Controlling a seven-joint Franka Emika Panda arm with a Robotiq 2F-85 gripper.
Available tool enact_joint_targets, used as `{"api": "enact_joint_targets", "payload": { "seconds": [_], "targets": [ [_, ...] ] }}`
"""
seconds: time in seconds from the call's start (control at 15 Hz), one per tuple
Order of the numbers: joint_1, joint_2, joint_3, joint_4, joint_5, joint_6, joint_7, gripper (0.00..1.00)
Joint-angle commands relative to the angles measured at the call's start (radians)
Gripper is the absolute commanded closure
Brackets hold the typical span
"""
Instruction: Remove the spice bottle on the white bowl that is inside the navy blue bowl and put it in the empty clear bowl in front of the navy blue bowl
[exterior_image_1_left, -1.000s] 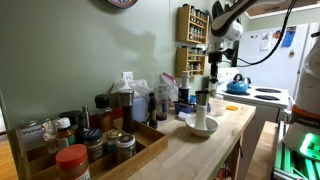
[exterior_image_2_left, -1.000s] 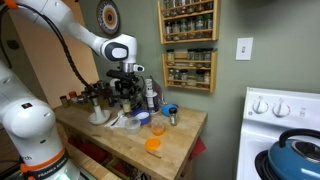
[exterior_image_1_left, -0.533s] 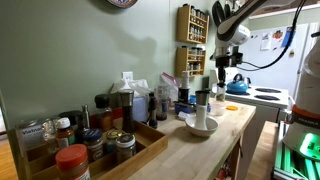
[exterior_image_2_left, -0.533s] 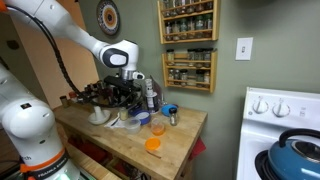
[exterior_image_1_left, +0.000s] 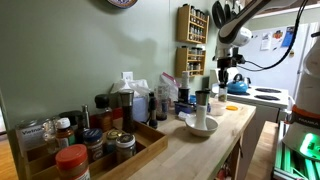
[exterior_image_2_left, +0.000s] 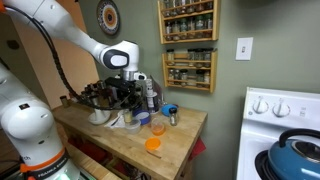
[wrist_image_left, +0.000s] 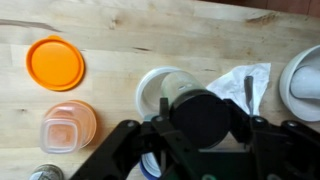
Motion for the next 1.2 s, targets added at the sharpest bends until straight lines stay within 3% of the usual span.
{"api": "enact_joint_targets", "payload": {
  "seconds": [0.0,0.53,1.13],
  "targets": [
    [-0.012,-0.003,0.019,-0.016,-0.037,0.05,0.075,0.69],
    [-0.01,0.034,0.046,-0.027,-0.056,0.118,0.161,0.69],
    [0.002,0.13,0.062,-0.036,-0.047,0.21,0.173,0.69]
  ]
}}
